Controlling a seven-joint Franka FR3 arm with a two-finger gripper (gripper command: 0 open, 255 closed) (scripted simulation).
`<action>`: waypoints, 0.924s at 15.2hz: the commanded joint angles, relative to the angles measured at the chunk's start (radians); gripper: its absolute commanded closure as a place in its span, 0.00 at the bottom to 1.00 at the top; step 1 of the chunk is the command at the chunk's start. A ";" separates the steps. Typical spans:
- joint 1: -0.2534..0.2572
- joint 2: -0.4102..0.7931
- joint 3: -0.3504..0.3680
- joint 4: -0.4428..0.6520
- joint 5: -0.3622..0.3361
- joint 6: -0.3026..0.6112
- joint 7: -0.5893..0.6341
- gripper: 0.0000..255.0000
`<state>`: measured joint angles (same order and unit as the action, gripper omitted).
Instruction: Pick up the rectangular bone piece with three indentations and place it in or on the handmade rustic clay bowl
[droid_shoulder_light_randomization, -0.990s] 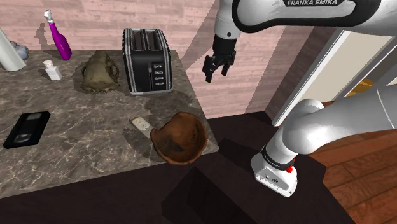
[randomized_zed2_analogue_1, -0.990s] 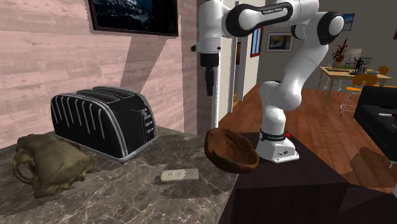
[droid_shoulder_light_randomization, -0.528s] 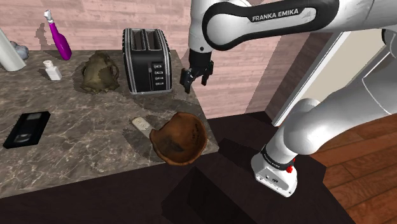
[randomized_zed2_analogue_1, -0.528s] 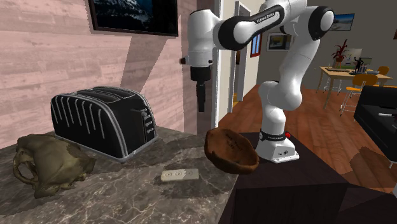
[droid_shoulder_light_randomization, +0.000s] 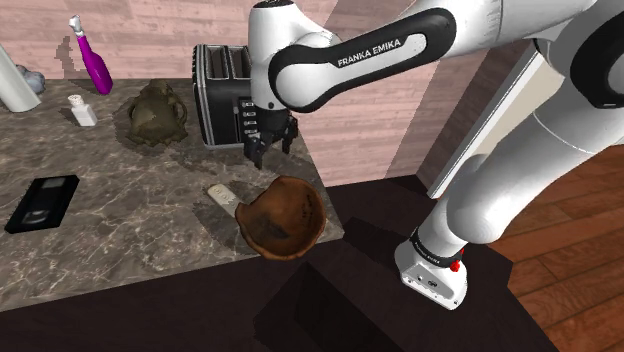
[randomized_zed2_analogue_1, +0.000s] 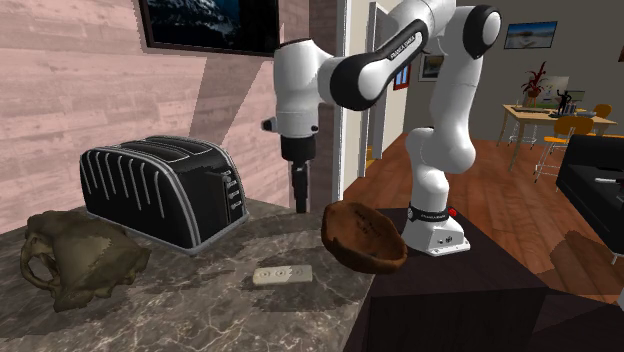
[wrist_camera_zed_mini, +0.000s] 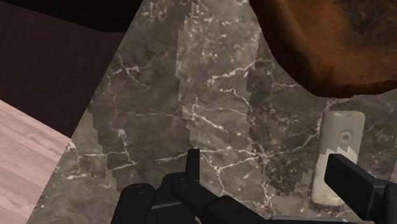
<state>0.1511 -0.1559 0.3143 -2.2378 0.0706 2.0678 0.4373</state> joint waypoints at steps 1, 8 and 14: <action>0.010 0.071 0.023 0.044 -0.021 0.025 0.035 0.00; 0.063 0.317 0.067 0.215 -0.124 0.077 0.149 0.00; 0.069 0.357 0.062 0.179 -0.145 0.151 0.163 0.00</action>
<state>0.2190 0.1936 0.3777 -2.0483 -0.0699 2.2005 0.5975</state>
